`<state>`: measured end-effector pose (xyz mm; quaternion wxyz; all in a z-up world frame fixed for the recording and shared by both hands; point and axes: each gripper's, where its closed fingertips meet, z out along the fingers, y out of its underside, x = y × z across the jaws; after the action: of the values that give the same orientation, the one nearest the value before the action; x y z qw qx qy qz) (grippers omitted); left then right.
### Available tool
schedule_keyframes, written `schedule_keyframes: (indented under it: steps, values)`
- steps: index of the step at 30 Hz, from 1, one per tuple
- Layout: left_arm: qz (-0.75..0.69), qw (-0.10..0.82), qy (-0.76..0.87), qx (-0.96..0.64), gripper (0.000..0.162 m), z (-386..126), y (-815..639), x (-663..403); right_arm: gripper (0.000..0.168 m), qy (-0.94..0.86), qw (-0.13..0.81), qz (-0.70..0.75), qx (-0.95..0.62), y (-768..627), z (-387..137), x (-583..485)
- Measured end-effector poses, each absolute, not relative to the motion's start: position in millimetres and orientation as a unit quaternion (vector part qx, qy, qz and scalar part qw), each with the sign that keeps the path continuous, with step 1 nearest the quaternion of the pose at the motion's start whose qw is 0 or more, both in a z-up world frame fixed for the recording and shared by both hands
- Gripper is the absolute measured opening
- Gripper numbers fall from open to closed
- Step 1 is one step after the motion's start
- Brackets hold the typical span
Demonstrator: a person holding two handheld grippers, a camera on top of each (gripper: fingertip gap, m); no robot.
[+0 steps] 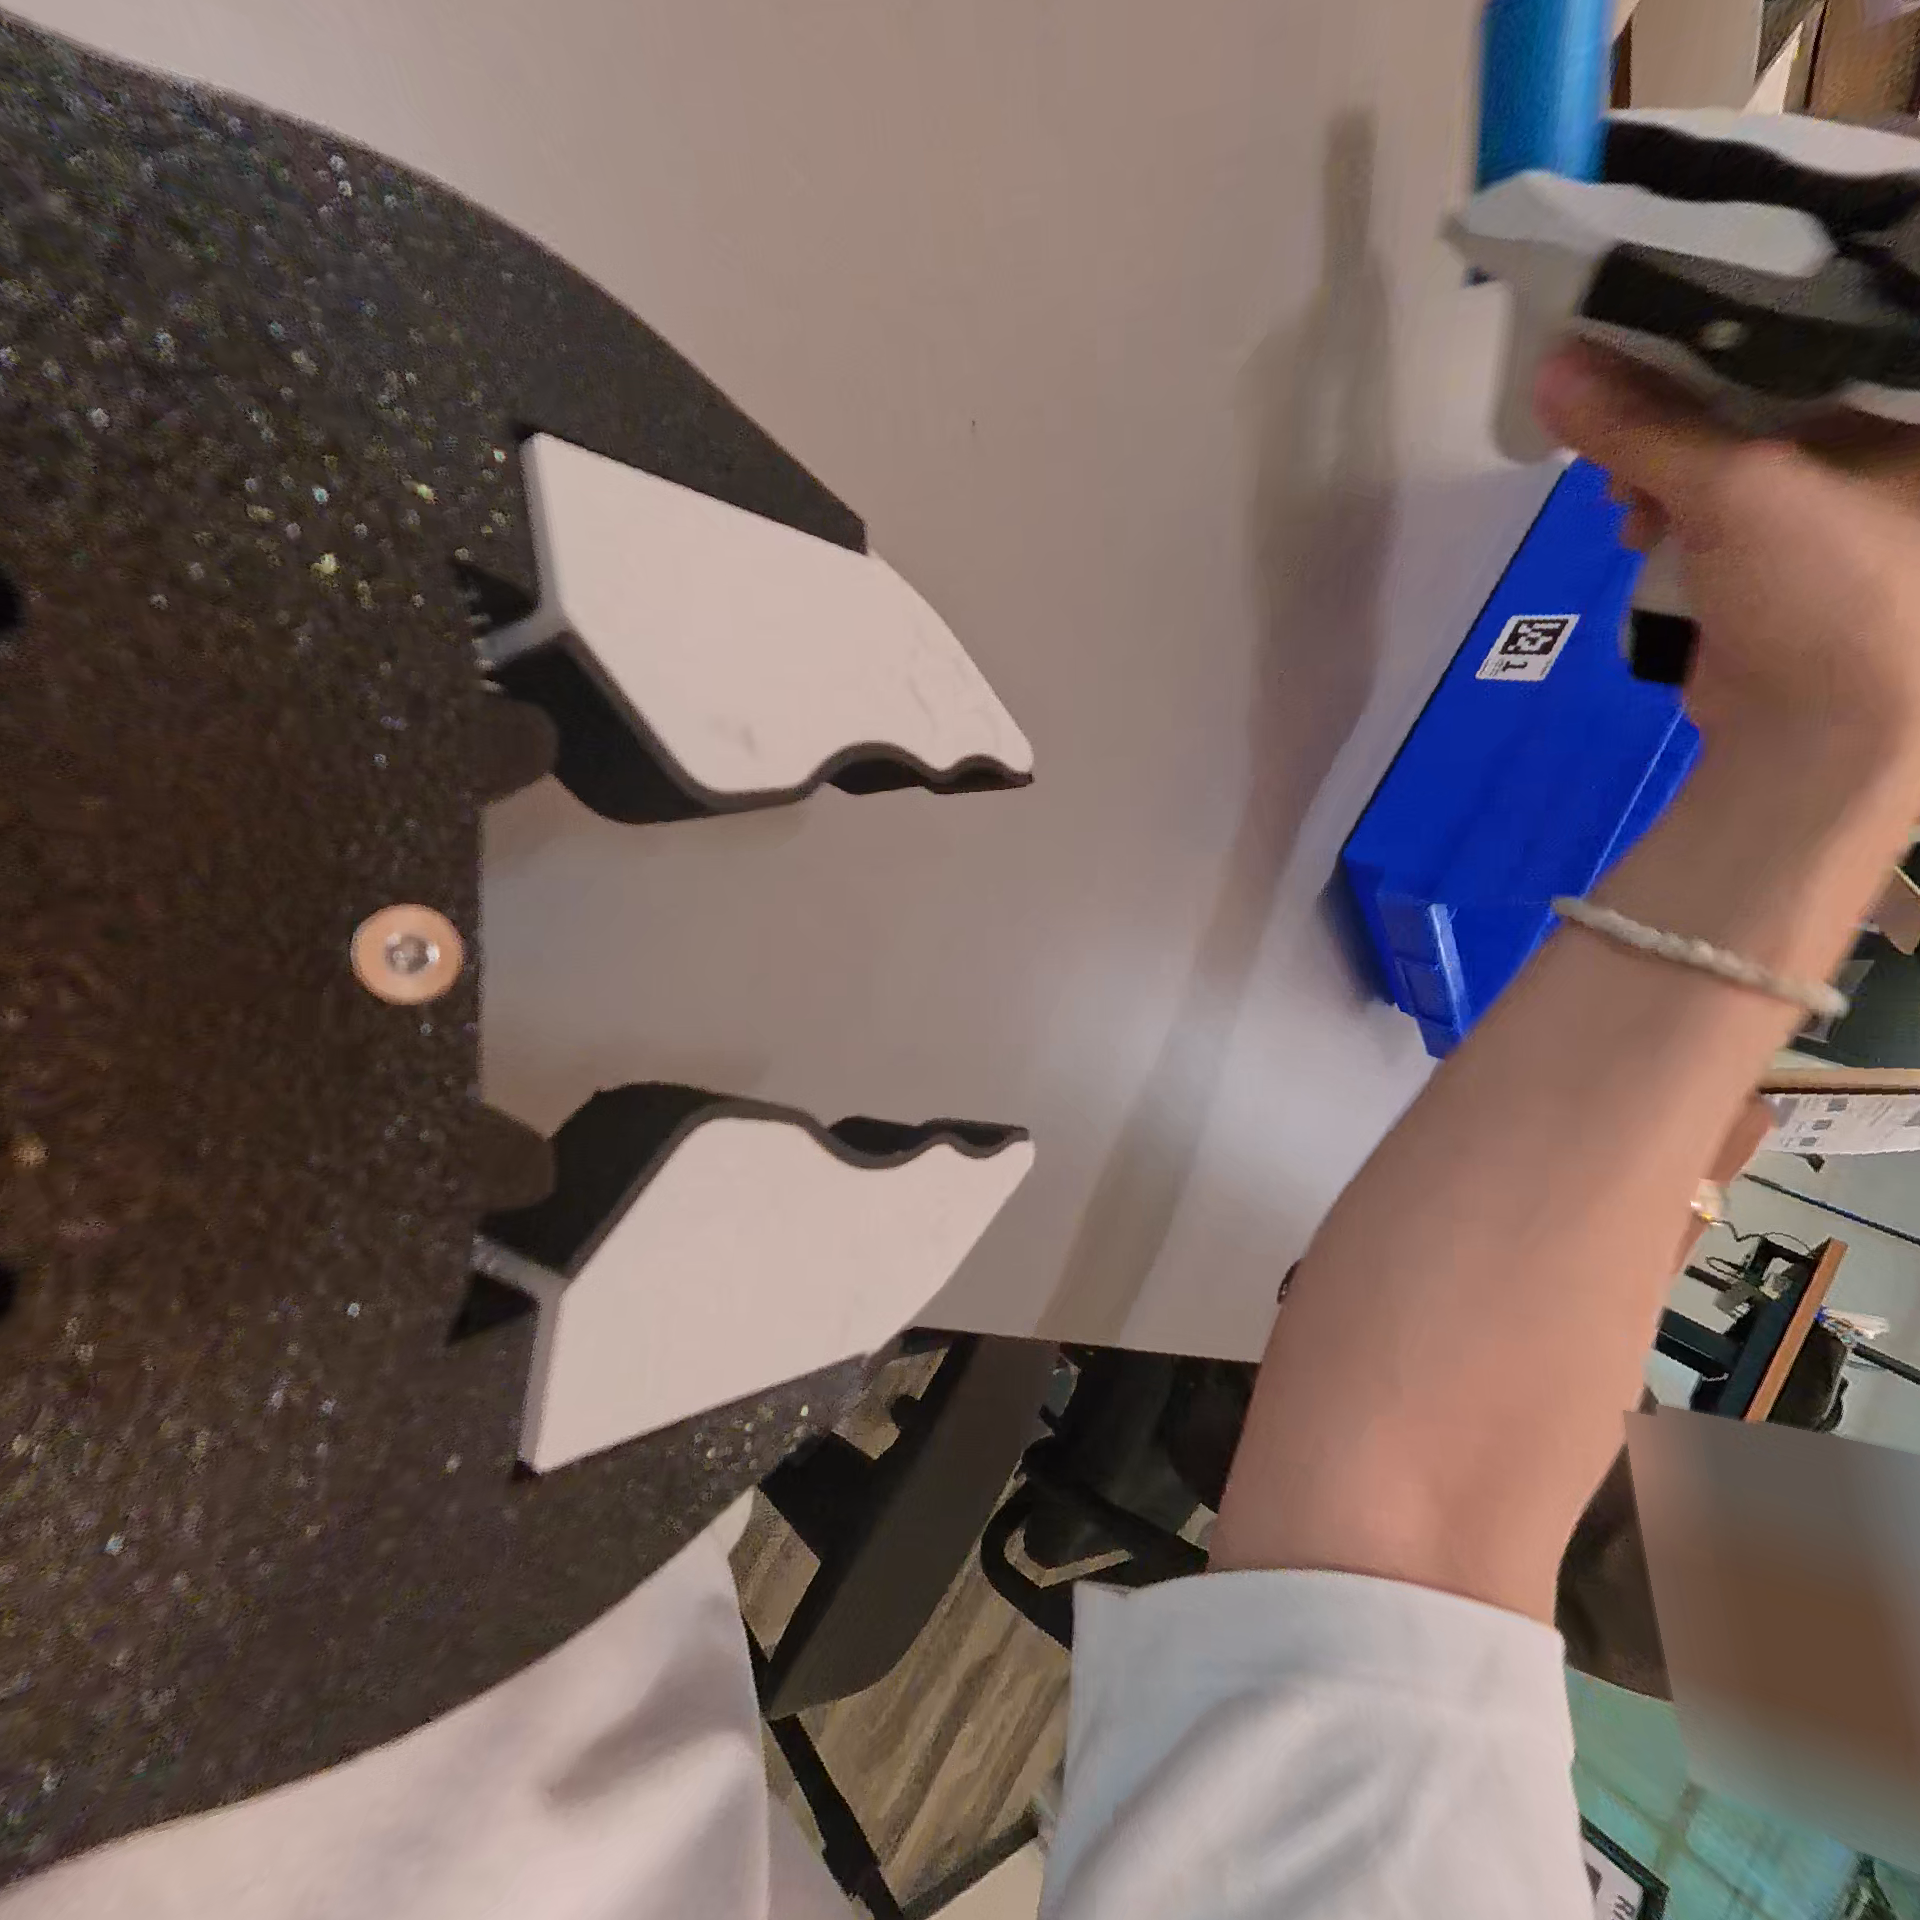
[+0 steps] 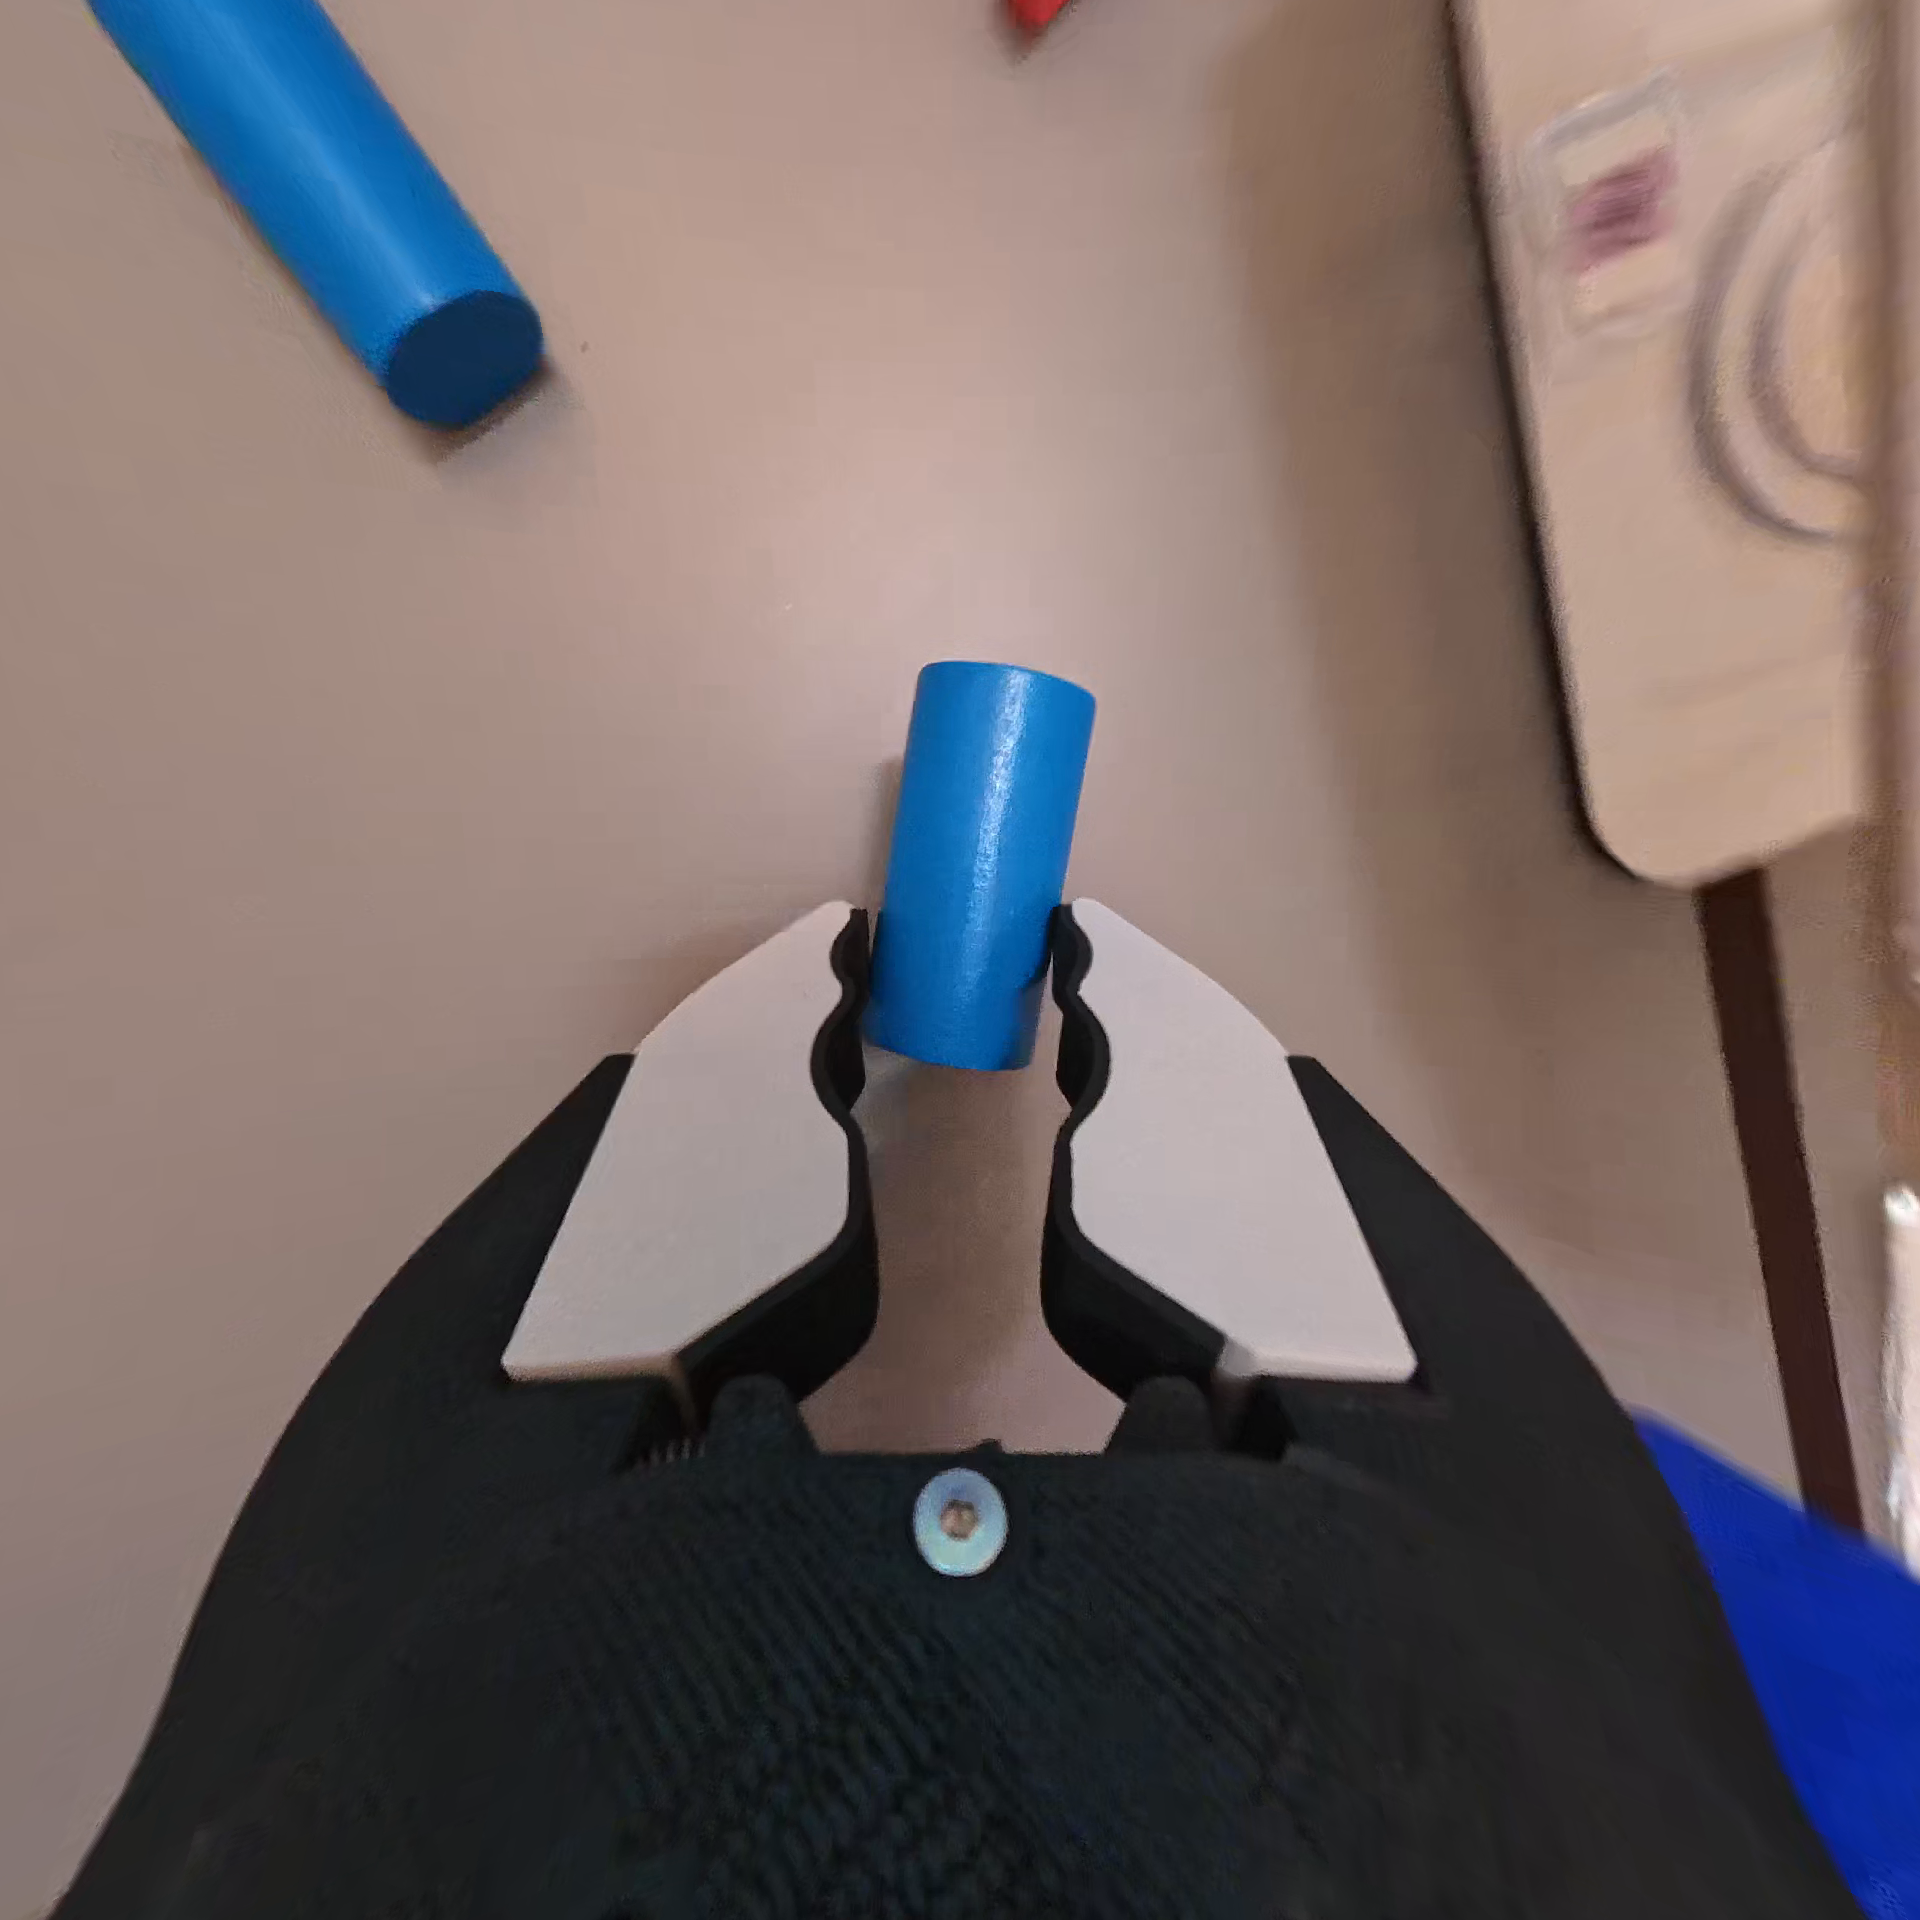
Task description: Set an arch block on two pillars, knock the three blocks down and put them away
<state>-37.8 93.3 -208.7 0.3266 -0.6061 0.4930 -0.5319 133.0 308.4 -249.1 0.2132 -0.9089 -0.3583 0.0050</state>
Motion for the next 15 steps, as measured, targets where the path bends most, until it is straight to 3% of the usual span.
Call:
schedule_keyframes:
  steps: [5, 7, 15]
  values:
    - [-0.523, 0.323, 0.507, -0.604, 0.060, -211.2, 86.5, -40.6, 0.035, -0.204, 0.323, 0.053, -0.923, 275.3, -141.4, 185.3]
    - [-0.524, 0.326, 0.505, -0.603, 0.060, -208.6, 86.5, -41.2, 0.034, -0.140, 0.336, 0.016, -0.931, 254.5, -122.0, 237.5]
    - [-0.536, 0.331, 0.503, -0.592, 0.060, -197.9, 79.9, -43.1, 0.035, 0.102, 0.175, -0.061, -0.977, 118.6, -208.9, 401.5]
